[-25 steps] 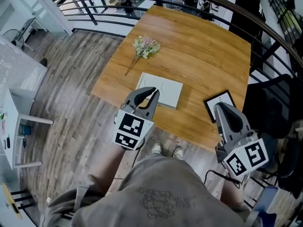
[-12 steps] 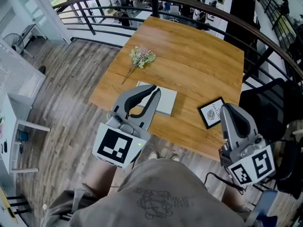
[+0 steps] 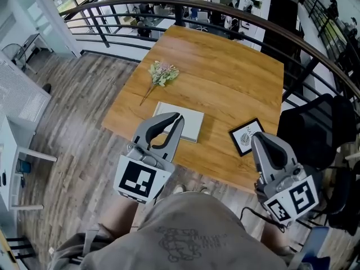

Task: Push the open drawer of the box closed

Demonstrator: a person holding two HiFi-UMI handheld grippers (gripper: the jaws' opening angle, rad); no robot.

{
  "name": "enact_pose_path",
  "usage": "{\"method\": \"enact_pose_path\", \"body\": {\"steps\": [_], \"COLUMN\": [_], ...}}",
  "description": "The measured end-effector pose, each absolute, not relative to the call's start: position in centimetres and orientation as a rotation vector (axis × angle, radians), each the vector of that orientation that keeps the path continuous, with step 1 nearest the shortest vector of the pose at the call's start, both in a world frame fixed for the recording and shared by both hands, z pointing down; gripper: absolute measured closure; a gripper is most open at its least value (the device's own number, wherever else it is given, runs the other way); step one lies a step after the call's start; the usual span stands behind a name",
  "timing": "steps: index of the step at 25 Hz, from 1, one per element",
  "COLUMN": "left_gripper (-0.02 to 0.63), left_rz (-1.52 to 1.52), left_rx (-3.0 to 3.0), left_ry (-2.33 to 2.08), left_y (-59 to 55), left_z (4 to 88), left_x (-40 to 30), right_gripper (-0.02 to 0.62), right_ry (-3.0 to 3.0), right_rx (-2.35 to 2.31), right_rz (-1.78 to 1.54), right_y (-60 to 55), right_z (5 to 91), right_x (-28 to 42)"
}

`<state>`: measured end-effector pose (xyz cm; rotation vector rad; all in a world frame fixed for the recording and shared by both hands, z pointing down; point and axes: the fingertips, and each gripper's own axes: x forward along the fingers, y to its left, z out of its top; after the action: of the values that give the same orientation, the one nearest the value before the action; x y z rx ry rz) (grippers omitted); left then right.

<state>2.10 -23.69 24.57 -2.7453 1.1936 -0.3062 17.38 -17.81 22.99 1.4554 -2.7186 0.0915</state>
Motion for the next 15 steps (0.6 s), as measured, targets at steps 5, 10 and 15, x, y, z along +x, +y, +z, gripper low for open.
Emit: {"method": "enact_pose_path", "body": {"steps": [5, 10, 15], "left_gripper": [0.577, 0.577, 0.577], "left_rz": [-0.375, -0.362, -0.357], "left_rx": [-2.774, -2.782, -2.785], "left_ry": [1.207, 1.204, 1.21], "left_y": [-23.0, -22.4, -21.9], "left_z": [26.9, 27.0, 26.5], "left_x": [2.3, 2.9, 2.8], "right_gripper": [0.56, 0.56, 0.56], "right_ry": [-2.73, -2.733, -2.746], "right_rx": [1.44, 1.439, 1.442], "right_rz": [0.18, 0.198, 0.192], "right_y": [-17.6, -17.3, -16.8], "right_z": [24.6, 25.2, 24.7], "right_x": [17.4, 17.7, 17.6]}}
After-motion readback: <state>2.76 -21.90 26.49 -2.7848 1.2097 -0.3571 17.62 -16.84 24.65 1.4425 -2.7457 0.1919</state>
